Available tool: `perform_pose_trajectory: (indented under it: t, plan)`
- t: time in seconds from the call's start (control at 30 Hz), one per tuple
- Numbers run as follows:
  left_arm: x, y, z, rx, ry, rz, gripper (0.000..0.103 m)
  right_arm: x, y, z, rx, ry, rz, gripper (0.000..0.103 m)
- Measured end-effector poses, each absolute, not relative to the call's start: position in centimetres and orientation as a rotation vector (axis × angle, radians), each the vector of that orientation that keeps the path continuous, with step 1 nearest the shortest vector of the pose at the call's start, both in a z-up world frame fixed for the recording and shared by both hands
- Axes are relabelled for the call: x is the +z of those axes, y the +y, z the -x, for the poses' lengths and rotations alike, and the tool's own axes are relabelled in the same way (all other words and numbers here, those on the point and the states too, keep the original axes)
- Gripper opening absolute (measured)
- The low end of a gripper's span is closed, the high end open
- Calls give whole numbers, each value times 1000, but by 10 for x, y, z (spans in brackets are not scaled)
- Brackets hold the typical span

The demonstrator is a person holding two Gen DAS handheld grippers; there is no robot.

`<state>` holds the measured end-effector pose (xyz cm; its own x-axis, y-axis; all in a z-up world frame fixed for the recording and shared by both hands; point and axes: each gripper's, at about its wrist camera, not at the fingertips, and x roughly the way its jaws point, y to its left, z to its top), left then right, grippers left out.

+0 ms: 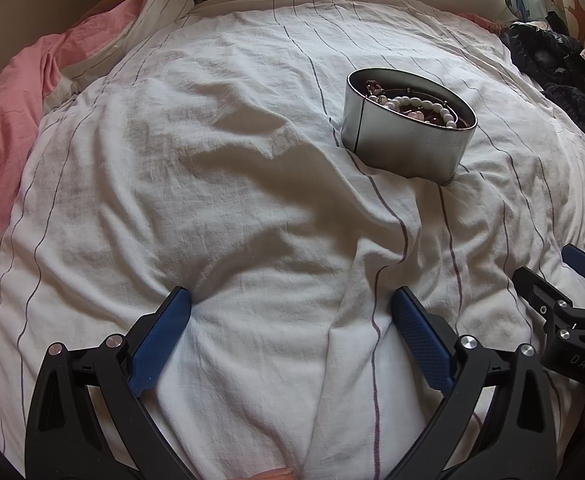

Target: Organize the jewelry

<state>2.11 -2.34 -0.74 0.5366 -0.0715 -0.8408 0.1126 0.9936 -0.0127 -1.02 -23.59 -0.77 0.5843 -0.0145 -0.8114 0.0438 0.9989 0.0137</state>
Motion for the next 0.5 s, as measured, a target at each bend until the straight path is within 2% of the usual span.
perform_pose_trajectory:
  t: [0.5]
  plan:
    - [-7,-24,-21,-109,998,-47,96,-8,-235,11,-34,945,-32,96]
